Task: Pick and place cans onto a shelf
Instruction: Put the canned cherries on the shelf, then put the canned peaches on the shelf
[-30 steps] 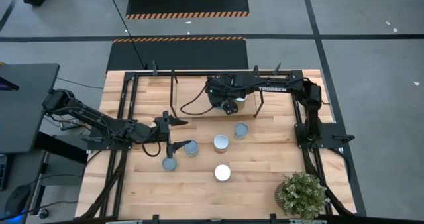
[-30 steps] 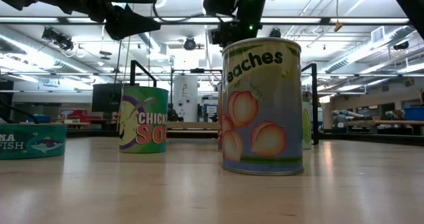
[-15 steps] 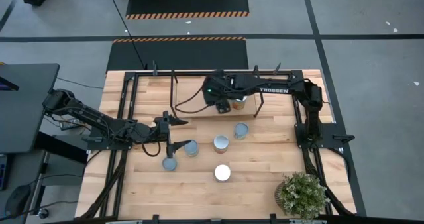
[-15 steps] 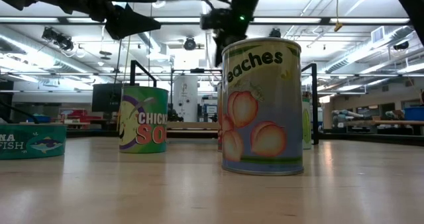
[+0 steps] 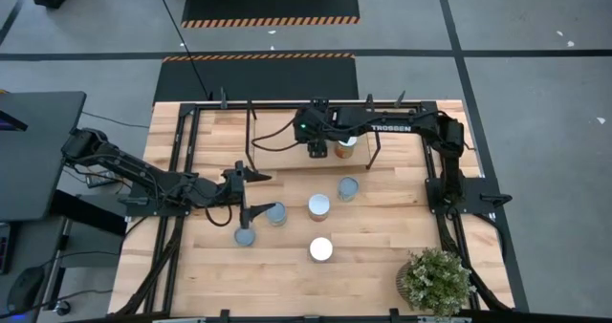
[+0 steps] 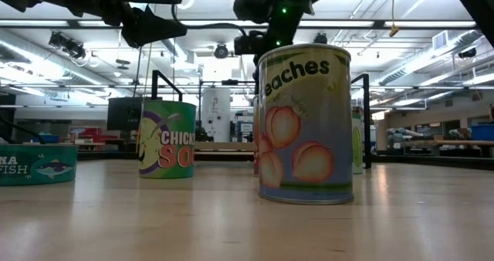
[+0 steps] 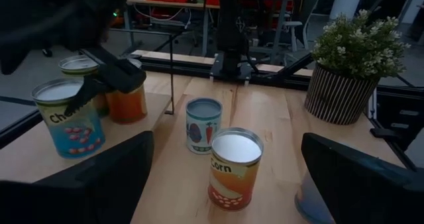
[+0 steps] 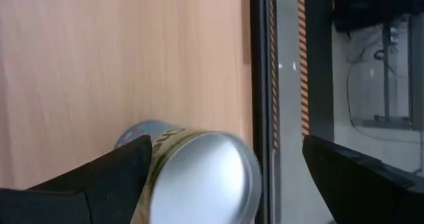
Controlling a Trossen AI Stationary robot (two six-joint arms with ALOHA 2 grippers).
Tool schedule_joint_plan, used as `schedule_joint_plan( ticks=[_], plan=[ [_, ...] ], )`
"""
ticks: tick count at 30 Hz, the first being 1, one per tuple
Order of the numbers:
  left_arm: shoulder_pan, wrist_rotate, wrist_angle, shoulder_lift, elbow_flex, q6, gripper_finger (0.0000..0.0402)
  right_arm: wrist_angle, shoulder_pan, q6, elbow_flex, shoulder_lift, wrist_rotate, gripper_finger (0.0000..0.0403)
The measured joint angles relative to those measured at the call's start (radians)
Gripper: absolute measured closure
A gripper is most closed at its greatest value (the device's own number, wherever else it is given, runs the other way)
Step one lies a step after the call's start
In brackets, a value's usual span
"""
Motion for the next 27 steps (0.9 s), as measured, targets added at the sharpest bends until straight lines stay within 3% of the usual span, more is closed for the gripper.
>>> schedule_joint_plan(
  ticks=[19,27],
  plan=[
    [0.0,0.0,-0.002,0.0,0.0,0.006,0.0013,-0.109,0.0,-0.041,-0.008,0.0,0.196,0.0003],
    [0.001,0.0,-0.01,0.0,0.0,0.011,0.0013,-0.147,0.061,-0.025,0.042,-0.014,0.16,0.0003]
  ],
)
